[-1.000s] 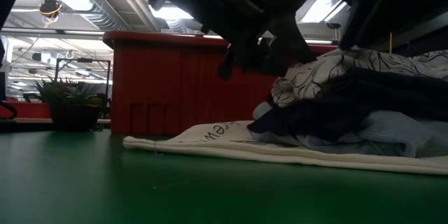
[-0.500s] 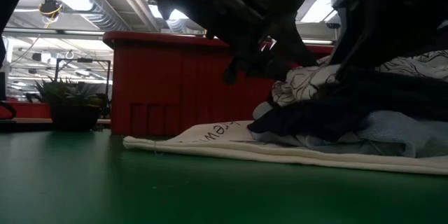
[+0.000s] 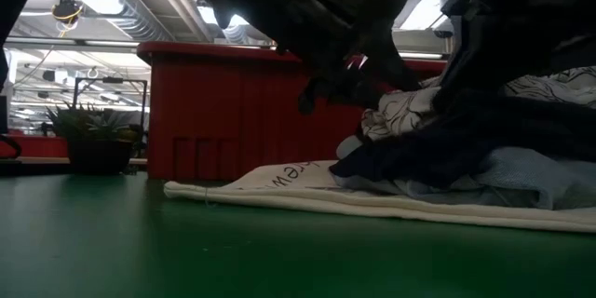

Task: Fold laundry
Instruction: Fold the patterned white shirt

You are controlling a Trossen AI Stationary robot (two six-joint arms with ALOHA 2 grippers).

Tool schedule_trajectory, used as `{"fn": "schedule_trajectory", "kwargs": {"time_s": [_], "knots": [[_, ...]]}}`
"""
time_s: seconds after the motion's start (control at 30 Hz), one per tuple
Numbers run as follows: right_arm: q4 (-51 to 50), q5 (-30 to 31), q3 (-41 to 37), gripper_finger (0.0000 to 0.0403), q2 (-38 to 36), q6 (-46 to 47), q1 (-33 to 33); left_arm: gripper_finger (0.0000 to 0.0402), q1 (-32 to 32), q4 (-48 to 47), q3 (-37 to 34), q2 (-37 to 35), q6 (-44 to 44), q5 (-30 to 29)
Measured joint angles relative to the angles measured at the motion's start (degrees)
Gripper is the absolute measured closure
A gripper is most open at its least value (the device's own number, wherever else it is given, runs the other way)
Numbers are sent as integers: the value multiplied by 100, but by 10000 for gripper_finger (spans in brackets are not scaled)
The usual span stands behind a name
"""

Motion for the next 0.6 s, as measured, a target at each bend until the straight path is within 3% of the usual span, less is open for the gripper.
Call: {"fn": "schedule_trajectory", "kwargs": {"time_s": [0.1,0.23,0.4,0.6], "knots": [[-4,-196,6,385,0,14,0,250,36,0,0,0,-4,0],[-12,-971,117,371,0,18,-4,250,104,-17,0,0,-7,22],[-31,-1592,179,395,0,1,-4,250,199,-461,0,-2,-14,39],[-25,-1847,181,375,0,-17,-2,250,309,-844,0,-5,32,-4]]}}
